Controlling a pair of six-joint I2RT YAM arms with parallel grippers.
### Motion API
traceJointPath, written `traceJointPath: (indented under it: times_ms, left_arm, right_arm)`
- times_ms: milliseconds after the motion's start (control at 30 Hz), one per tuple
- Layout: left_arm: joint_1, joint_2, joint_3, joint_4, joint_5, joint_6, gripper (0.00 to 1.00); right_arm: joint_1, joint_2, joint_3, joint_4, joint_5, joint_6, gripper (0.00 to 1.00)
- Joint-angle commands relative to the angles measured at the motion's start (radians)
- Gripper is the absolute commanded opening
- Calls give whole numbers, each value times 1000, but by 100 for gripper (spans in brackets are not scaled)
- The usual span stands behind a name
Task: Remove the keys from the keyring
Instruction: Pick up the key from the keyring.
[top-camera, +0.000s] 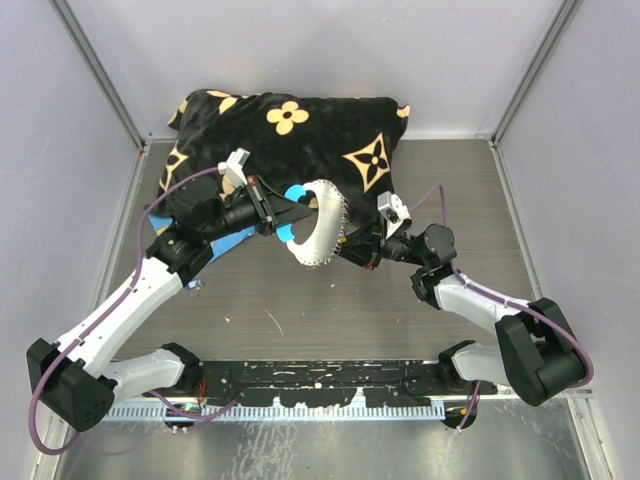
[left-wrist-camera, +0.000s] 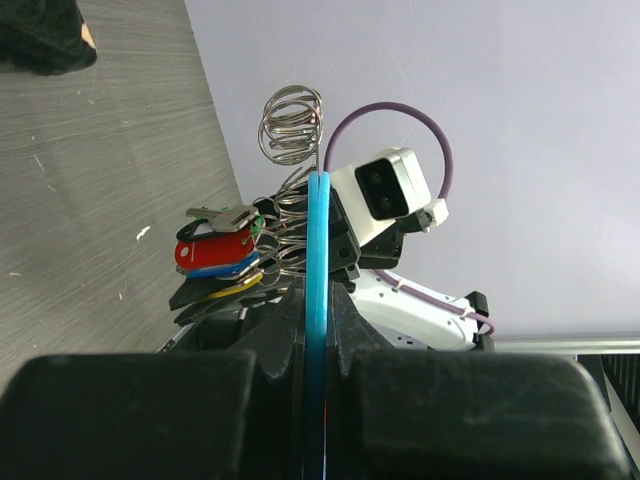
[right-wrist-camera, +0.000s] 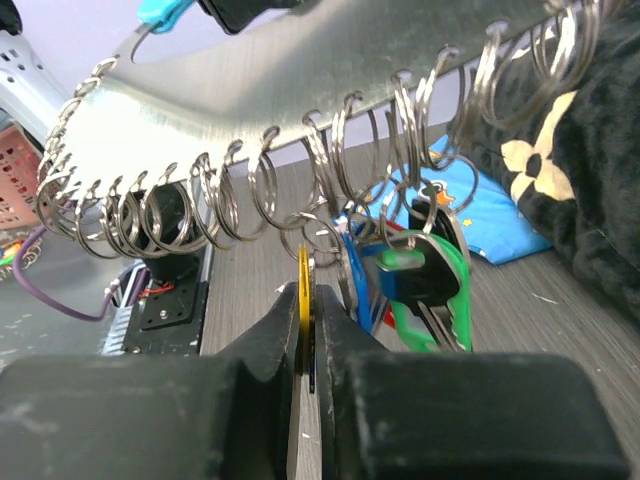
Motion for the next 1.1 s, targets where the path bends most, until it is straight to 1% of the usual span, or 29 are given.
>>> traceJointPath:
  times_ms: [0, 33, 67, 133, 200, 267, 333, 400, 433, 533, 667, 800, 900, 1067]
  left_arm:
    - [2, -18, 9, 102, 18, -13, 0]
    - [3, -19, 9, 100, 15, -11, 0]
    - [2, -20, 11, 98, 14, -8, 0]
    - [4, -24, 14, 85, 4, 4, 0]
    - [9, -31, 18, 71, -7, 18, 0]
    - [20, -39, 18, 61, -11, 24, 0]
    - [32, -47, 14, 61, -13, 26, 0]
    - [41, -54, 8, 65, -13, 26, 0]
    - [45, -56, 5, 68, -12, 26, 0]
    - [55, -58, -5, 72, -7, 30, 0]
    - [69, -59, -28, 91, 5, 38, 0]
    - [80, -67, -64, 121, -5, 84, 0]
    - [81, -70, -104, 179, -33, 117, 0]
    - [81, -51, -185, 308, -60, 148, 0]
  right_arm:
    - [-2, -17, 60, 59, -49, 19, 5]
    - [-3, -18, 67, 46, -61, 16, 2]
    - [-6, -19, 73, 27, -73, 8, 1]
    - [-7, -26, 90, -22, -103, -26, 1]
    - [-9, -32, 112, -107, -147, -91, 1]
    - [-10, -38, 146, -259, -182, -201, 1]
    - [-12, -44, 203, -491, -191, -346, 1]
    - [-12, -44, 277, -757, -169, -512, 1]
    - [-12, -43, 308, -844, -152, -573, 1]
    - [-13, -49, 359, -990, -124, -685, 1]
    - [-15, -49, 409, -1128, -85, -767, 1]
    - [-15, -20, 525, -1407, -26, -929, 1]
    - [-14, 8, 633, -1608, 48, -1040, 1]
    - [6, 13, 705, -1746, 213, -1102, 1]
